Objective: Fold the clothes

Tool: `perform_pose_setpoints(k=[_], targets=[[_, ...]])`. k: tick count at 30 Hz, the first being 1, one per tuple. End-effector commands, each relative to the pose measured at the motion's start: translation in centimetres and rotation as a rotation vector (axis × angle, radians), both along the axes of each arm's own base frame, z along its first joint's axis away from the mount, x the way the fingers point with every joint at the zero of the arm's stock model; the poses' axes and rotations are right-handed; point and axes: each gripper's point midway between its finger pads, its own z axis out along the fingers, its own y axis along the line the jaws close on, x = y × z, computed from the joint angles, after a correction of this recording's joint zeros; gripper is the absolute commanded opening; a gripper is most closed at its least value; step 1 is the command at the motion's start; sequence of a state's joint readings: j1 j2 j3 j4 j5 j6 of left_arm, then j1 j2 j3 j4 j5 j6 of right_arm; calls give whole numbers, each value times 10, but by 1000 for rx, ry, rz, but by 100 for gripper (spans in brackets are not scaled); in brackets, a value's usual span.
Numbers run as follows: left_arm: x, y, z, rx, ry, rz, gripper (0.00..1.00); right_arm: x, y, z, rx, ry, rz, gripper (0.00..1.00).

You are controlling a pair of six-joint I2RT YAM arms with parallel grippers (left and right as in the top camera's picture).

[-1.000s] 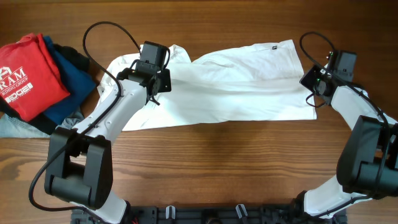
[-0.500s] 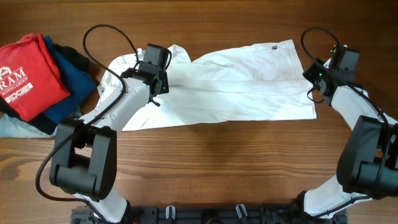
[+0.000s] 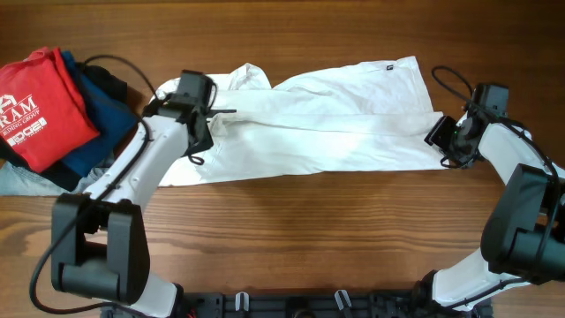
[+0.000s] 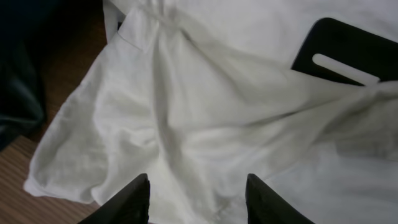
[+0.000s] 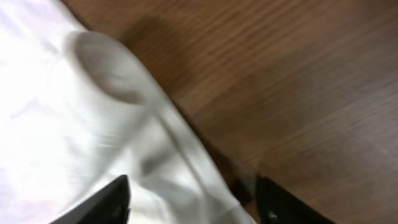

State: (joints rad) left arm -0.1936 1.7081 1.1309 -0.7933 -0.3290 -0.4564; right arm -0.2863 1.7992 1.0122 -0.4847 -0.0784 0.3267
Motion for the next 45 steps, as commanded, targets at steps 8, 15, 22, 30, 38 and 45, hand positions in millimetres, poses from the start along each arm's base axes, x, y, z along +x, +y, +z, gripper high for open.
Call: perform_pose_setpoints(k=[8, 15, 22, 30, 38, 45], targets=[[-29, -6, -62, -227, 28, 33, 39, 3, 29, -7, 102, -56, 187, 52], [-52, 14, -87, -222, 48, 96, 45, -47, 6, -37, -22, 154, 71, 57], [-117, 15, -95, -251, 297, 151, 50, -115, -30, -36, -154, 420, -208, 62], [-137, 7, -91, -427, 377, 253, 51, -172, -63, -25, -208, 578, -481, 63], [-148, 14, -81, -504, 399, 337, 49, -167, -70, -6, -183, 488, -542, 64], [-86, 1, 3, -613, -20, 173, 65, -131, -67, 31, -122, 245, -503, 69]])
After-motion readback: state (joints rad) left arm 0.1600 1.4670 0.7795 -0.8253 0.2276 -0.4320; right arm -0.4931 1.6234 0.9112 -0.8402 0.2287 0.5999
